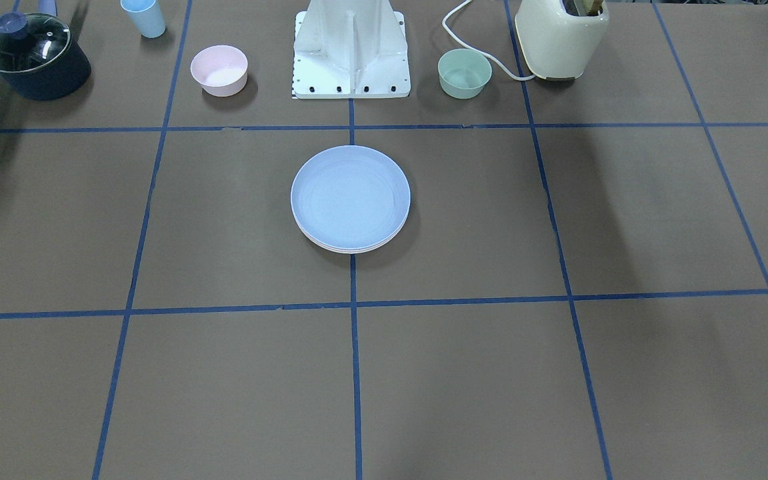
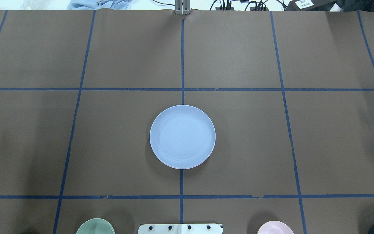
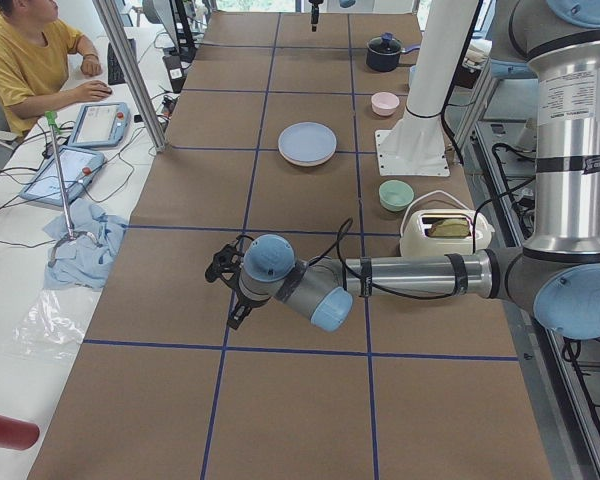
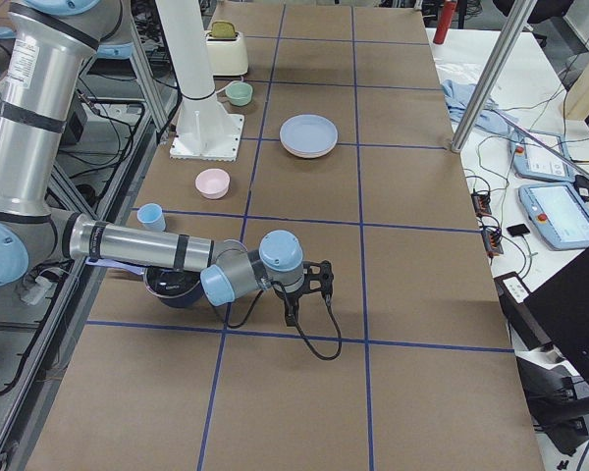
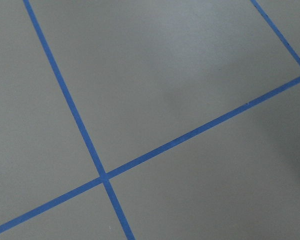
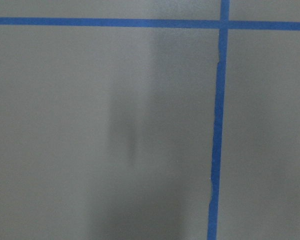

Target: Stack three plates with pink and blue

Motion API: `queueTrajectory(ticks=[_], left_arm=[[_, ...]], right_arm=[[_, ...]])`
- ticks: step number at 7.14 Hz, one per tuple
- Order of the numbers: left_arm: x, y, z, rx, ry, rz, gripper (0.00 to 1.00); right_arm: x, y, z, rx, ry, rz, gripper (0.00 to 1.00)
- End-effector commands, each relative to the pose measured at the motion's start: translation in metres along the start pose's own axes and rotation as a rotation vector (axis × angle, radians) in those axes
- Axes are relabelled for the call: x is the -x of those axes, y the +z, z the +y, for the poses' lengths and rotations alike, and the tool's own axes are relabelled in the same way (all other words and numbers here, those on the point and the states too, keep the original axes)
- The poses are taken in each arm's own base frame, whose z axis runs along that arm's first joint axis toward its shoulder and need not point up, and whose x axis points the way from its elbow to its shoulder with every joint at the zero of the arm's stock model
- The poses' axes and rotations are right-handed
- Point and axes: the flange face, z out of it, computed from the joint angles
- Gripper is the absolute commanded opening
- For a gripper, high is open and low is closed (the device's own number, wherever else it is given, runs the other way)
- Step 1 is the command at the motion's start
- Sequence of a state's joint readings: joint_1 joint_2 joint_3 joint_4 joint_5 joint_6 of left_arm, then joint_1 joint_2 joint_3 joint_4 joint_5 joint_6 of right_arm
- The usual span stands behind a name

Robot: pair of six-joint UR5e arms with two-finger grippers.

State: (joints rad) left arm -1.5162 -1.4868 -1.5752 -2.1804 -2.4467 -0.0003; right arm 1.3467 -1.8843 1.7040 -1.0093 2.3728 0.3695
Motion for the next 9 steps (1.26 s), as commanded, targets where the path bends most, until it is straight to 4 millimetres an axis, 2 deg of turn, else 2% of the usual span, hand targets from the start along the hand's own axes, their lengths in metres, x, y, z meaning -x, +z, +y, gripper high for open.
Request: queueTrajectory(ticks=[1, 3, 4, 5, 6, 7, 9], left_arm=[[0.008, 0.004, -0.003, 0.054, -0.071, -0.026, 1.0], [0.021, 0.002, -0.023, 0.068, -0.072, -0.176, 1.0], [0.024, 0.004, -0.025, 0.084, -0.087, -0.175, 1.0], [0.024, 0.004, -0.025, 0.084, -0.089, -0.171, 1.0], [0.023, 0.003, -0.026, 0.082, -0.085, -0.171, 1.0], [0.021, 0.002, -0.027, 0.078, -0.078, -0.169, 1.0], [0.024, 0.004, -0.021, 0.082, -0.074, -0.166, 1.0]], right_arm=[[-0.001, -0.006, -0.003, -0.014, -0.006, -0.007, 1.0], [0.004, 0.001, -0.008, 0.008, -0.016, -0.005, 1.0], [0.003, 0.001, -0.017, 0.038, -0.039, 0.008, 1.0], [0.001, -0.006, -0.041, 0.08, -0.079, 0.026, 1.0], [-0.005, -0.027, -0.068, 0.11, -0.101, 0.05, 1.0], [-0.007, -0.037, -0.082, 0.125, -0.158, 0.068, 1.0], [-0.009, -0.042, -0.085, 0.116, -0.159, 0.071, 1.0]])
